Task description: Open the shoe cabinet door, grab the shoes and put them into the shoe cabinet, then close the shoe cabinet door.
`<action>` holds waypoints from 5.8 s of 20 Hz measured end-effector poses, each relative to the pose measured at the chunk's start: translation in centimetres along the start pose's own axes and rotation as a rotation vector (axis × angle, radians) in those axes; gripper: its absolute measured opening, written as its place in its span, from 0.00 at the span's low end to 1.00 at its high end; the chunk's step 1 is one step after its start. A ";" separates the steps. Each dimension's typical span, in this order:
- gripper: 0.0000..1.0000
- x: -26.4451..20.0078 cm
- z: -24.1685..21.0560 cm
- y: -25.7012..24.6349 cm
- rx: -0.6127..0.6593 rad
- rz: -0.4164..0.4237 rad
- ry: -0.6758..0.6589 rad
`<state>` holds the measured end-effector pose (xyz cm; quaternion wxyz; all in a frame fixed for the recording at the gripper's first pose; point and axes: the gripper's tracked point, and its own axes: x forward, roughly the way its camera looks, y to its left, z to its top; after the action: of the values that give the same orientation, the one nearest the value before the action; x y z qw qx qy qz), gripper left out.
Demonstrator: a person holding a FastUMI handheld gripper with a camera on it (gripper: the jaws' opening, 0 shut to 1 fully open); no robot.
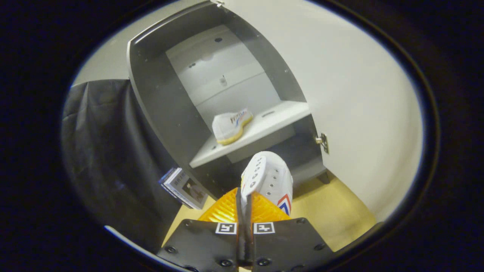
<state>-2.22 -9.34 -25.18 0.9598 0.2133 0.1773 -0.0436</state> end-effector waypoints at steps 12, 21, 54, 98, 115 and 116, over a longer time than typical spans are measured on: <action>0.02 3.8 10.9 4.4 -0.102 -0.040 -0.166; 0.02 12.4 18.4 0.3 -0.229 -0.171 -0.240; 0.43 22.5 16.4 -4.7 -0.425 -0.213 -0.088; 0.92 -28.2 24.0 -3.8 -0.417 0.017 -0.470; 0.93 -30.7 31.8 -18.1 -0.360 -0.125 -0.527; 0.92 -29.7 31.7 -18.6 -0.348 -0.115 -0.504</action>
<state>-22.68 -39.44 4.99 0.9915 0.0179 -0.0497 -0.1185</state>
